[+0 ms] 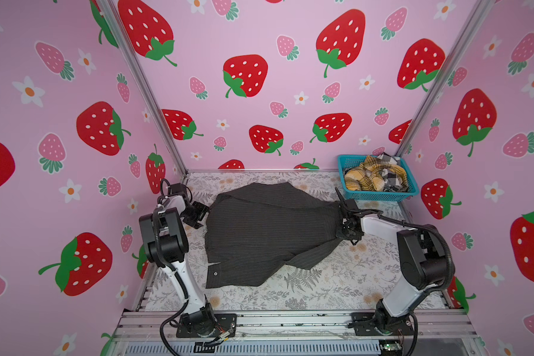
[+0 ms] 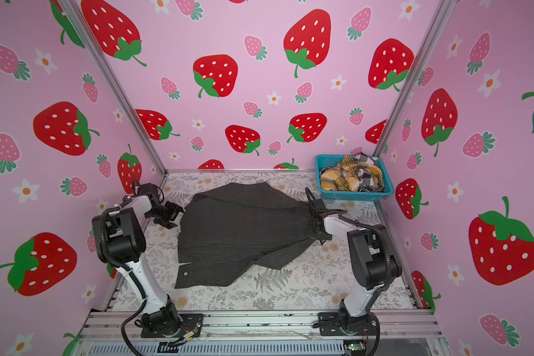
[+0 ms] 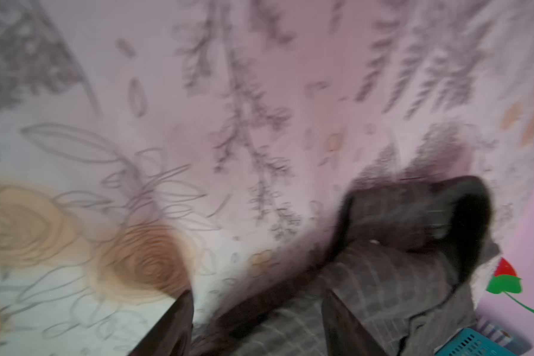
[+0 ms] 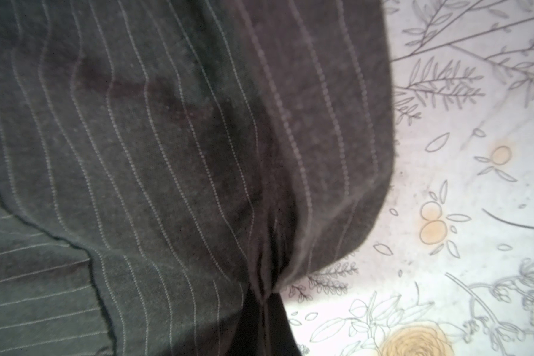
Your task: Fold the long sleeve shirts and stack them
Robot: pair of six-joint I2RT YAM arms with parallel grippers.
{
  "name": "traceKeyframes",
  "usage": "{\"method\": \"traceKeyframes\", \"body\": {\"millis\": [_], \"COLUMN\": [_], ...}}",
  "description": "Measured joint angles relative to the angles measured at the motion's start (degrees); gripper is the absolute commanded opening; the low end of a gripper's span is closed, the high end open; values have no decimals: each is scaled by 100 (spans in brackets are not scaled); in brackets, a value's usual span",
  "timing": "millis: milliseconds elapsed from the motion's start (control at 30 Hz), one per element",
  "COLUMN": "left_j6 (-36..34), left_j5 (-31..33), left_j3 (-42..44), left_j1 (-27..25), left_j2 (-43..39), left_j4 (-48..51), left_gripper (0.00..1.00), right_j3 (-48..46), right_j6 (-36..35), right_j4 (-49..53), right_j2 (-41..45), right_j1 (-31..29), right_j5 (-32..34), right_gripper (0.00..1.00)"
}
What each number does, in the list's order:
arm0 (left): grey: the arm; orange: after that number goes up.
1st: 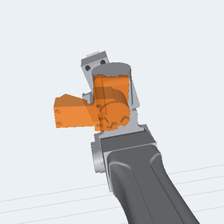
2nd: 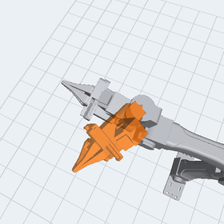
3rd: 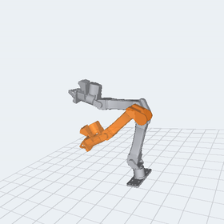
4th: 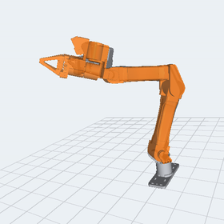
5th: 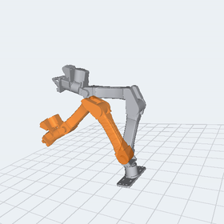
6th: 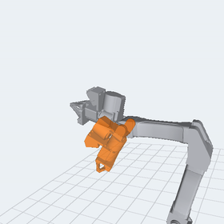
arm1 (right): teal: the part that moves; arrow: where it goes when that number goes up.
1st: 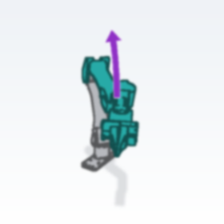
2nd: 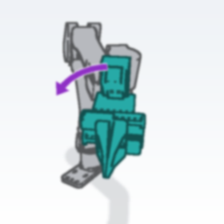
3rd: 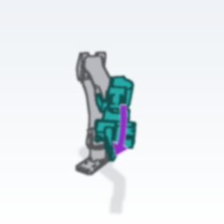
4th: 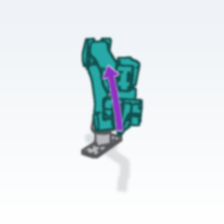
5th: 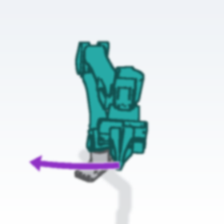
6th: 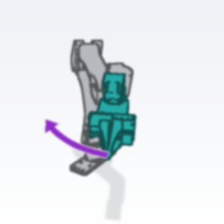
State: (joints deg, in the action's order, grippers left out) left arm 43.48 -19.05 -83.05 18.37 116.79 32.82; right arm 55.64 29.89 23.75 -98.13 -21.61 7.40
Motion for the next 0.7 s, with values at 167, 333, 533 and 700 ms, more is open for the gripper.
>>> {"method": "traceKeyframes", "body": {"millis": [167,333,533,700], "left_j6": [144,109,-544,-1224], "left_j5": [-389,-439,1469,3202], "left_j3": [-92,-345,-444,-544], "left_j1": [-369,-774,-2310,-4677], "left_j2": [267,470,-498,-1062], "left_j4": [-166,-177,138,28], "left_gripper": [22,0,0,0], "right_j3": [-2,-33,-107,-179], "right_j6": [4,7,55,164], "right_j4": [4,-26,-96,-186], "right_j2": [0,11,61,103], "right_j1": [-2,-2,0,26], "right_j5": [-59,-118,-166,-212], "right_gripper": [0,0,0,0]}}
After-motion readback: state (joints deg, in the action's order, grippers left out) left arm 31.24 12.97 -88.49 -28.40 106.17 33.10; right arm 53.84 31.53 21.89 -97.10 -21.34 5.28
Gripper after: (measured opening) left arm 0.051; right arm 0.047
